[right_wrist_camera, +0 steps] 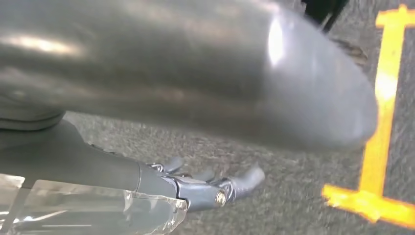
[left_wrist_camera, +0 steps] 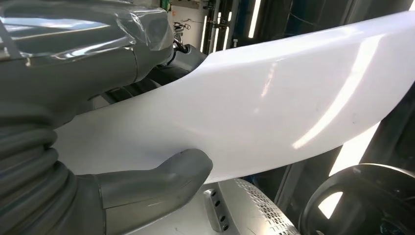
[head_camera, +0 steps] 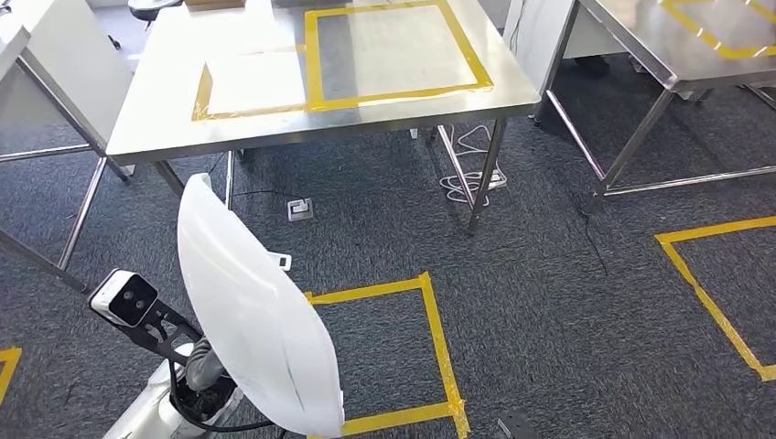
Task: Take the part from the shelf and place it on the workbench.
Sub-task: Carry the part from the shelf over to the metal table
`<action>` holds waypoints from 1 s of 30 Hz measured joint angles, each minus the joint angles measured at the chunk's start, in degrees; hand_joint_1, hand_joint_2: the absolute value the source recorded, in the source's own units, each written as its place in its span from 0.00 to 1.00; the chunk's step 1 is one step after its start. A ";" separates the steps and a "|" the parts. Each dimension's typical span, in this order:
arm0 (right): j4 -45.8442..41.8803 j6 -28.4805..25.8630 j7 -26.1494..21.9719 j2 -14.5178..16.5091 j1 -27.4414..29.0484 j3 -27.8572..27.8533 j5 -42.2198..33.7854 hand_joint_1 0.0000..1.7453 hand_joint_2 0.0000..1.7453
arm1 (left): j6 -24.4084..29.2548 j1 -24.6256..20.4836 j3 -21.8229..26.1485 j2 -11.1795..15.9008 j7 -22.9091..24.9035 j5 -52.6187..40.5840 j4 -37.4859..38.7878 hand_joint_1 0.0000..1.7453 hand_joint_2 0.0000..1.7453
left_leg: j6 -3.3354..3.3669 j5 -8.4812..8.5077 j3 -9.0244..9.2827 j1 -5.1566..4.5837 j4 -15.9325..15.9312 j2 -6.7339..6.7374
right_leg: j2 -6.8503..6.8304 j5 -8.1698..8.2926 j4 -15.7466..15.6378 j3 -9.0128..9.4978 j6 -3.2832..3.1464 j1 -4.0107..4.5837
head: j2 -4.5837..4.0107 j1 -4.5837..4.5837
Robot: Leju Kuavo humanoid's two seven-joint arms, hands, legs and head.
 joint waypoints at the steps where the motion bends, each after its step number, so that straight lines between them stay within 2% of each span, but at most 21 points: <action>1: -0.02 0.00 -0.01 -0.05 -0.22 0.01 0.00 0.00 0.00 | -0.02 -0.11 0.03 -0.01 -0.01 0.02 -0.04 1.00 1.00 | 0.06 -0.04 0.35 -0.27 -0.20 -0.09 | 0.04 -0.60 -0.62 0.68 0.31 0.14 | 0.00 -0.02; 3: -0.07 0.01 -0.08 -0.19 -0.64 0.00 -0.02 0.00 0.00 | -0.09 -0.42 0.06 -0.19 -0.05 0.07 -0.27 1.00 1.00 | 0.27 -1.75 1.37 -0.03 -0.12 -0.11 | -0.16 -1.78 -0.88 1.93 0.61 0.20 | 0.01 -0.19; 4: -0.08 0.01 -0.11 -0.16 -0.87 -0.01 -0.06 0.00 0.00 | -0.11 -0.58 0.04 -0.30 -0.07 0.12 -0.37 1.00 1.00 | 0.55 -2.41 2.12 0.17 -0.40 -0.14 | -0.27 -2.63 0.97 1.31 0.63 0.28 | 0.01 -0.21; 5: -0.05 0.00 -0.13 -0.24 -1.00 -0.01 -0.14 0.00 0.00 | -0.13 -0.66 0.02 -0.39 -0.10 0.17 -0.43 1.00 1.00 | 0.77 -3.07 2.90 0.38 -0.72 -0.16 | -0.35 -3.77 4.53 -0.60 0.55 0.30 | 0.01 -0.20; 7: 0.05 -0.06 -0.16 -0.26 -1.07 -0.01 -0.32 0.00 0.00 | -0.14 -0.66 -0.05 -0.38 -0.14 0.20 -0.30 1.00 1.00 | 1.02 -4.30 3.98 0.49 -0.80 -0.20 | -0.39 -5.89 14.04 -7.57 0.67 0.06 | 0.01 -0.12; 8: 0.12 -0.09 -0.16 -0.31 -0.93 -0.01 -0.40 0.00 0.00 | -0.14 -0.55 -0.09 -0.36 -0.15 0.19 -0.18 1.00 1.00 | 0.93 -4.91 4.47 0.56 -0.79 -0.30 | -0.39 -6.03 17.33 -10.90 1.09 -0.11 | 0.01 -0.12; 9: 0.21 -0.12 -0.17 -0.37 -0.68 -0.01 -0.44 0.00 0.00 | -0.14 -0.44 -0.13 -0.32 -0.16 0.19 -0.04 1.00 1.00 | 0.80 -5.49 5.03 0.66 -0.79 -0.46 | -0.40 -4.88 18.31 -13.38 1.84 -0.31 | 0.01 -0.11; 10: 0.31 -0.12 -0.18 -0.43 -0.40 -0.01 -0.46 0.00 0.00 | -0.14 -0.36 -0.15 -0.28 -0.16 0.20 0.09 1.00 1.00 | 0.62 -6.03 5.63 0.78 -0.77 -0.63 | -0.44 -2.48 16.95 -14.80 2.82 -0.51 | 0.01 -0.10; 11: 0.41 -0.14 -0.20 -0.48 -0.13 0.00 -0.47 0.00 0.00 | -0.14 -0.33 -0.16 -0.24 -0.17 0.21 0.21 1.00 1.00 | 0.36 -6.56 6.19 0.92 -0.71 -0.78 | -0.51 0.90 13.54 -15.28 3.87 -0.71 | 0.01 -0.09; 12: 0.52 -0.18 -0.25 -0.51 0.13 0.01 -0.48 0.00 0.00 | -0.14 -0.31 -0.18 -0.18 -0.17 0.21 0.34 1.00 1.00 | 0.06 -7.07 6.64 1.00 -0.56 -0.89 | -0.72 4.53 9.62 -15.29 4.66 -0.88 | 0.01 -0.07; 13: 0.61 -0.25 -0.32 -0.53 0.30 0.01 -0.48 0.00 0.00 | -0.14 -0.29 -0.21 -0.13 -0.19 0.22 0.47 1.00 1.00 | -0.25 -7.56 6.87 0.97 -0.21 -0.99 | -0.88 7.31 6.41 -14.95 4.88 -0.99 | 0.01 -0.08; 14: 0.68 -0.34 -0.39 -0.54 0.42 0.01 -0.49 0.00 0.00 | -0.13 -0.27 -0.26 -0.08 -0.21 0.23 0.57 1.00 1.00 | -0.56 -7.98 6.96 0.89 0.13 -1.05 | -1.01 9.02 4.43 -14.68 4.55 -1.00 | 0.01 -0.09; 15: 0.72 -0.42 -0.46 -0.54 0.49 0.01 -0.49 0.00 0.00 | -0.13 -0.25 -0.31 -0.05 -0.25 0.24 0.64 1.00 1.00 | -0.81 -8.29 6.96 0.81 0.41 -1.10 | -1.10 9.65 3.82 -14.51 3.90 -0.93 | 0.01 -0.11; 19: 0.75 -0.55 -0.71 -0.38 0.26 0.00 -0.49 0.00 0.00 | -0.15 -0.39 -0.41 -0.01 -0.42 0.29 0.63 1.00 1.00 | -1.89 -10.26 6.09 0.87 2.59 -0.68 | -0.96 9.25 3.50 -13.65 1.45 -1.54 | 0.01 -0.24; 20: 0.76 -0.55 -0.74 -0.35 0.23 -0.01 -0.50 0.00 0.00 | -0.15 -0.42 -0.41 0.01 -0.46 0.30 0.62 1.00 1.00 | -2.36 -11.71 4.99 1.10 5.16 -0.38 | -0.97 9.05 3.41 -13.24 0.87 -1.77 | 0.01 -0.30; 22: 0.77 -0.56 -0.77 -0.41 0.25 -0.01 -0.49 0.00 0.00 | -0.16 -0.44 -0.44 0.04 -0.51 0.32 0.61 1.00 1.00 | -3.23 -14.96 1.41 1.78 13.04 0.12 | -1.01 8.57 3.42 -12.55 0.08 -1.72 | 0.01 -0.43; 23: 0.77 -0.56 -0.78 -0.40 0.25 -0.01 -0.49 0.00 0.00 | -0.16 -0.43 -0.45 0.07 -0.52 0.32 0.62 1.00 1.00 | -3.55 -15.82 -0.33 2.13 16.47 0.26 | -1.02 8.33 3.43 -12.21 -0.05 -1.72 | 0.01 -0.42; 24: 0.77 -0.56 -0.78 -0.40 0.25 -0.01 -0.48 0.00 0.00 | -0.16 -0.43 -0.46 0.08 -0.52 0.32 0.62 1.00 1.00 | -3.79 -15.60 -1.30 2.45 18.07 0.40 | -1.00 8.04 3.44 -11.81 -0.07 -1.73 | 0.01 -0.43; 25: 0.77 -0.56 -0.78 -0.39 0.25 -0.01 -0.46 0.00 0.00 | -0.15 -0.44 -0.47 0.08 -0.55 0.32 0.61 1.00 1.00 | -3.93 -14.18 -1.10 2.71 17.21 0.53 | -0.95 7.70 3.43 -11.30 0.01 -1.75 | 0.01 -0.44; 28: 0.77 -0.58 -0.81 -0.36 0.13 -0.01 -0.39 0.00 0.00 | -0.15 -0.49 -0.45 0.07 -0.72 0.34 0.57 1.00 1.00 | -3.68 -8.18 3.97 2.91 6.53 0.81 | -0.78 6.54 3.25 -9.56 0.54 -1.68 | 0.01 -0.39; 30: 0.77 -0.60 -0.85 -0.32 -0.05 -0.01 -0.35 0.00 0.00 | -0.14 -0.57 -0.48 0.08 -0.88 0.36 0.54 1.00 1.00 | -3.04 -7.73 5.96 2.50 2.92 0.83 | -0.81 6.16 3.00 -9.30 1.09 -1.59 | 0.01 -0.41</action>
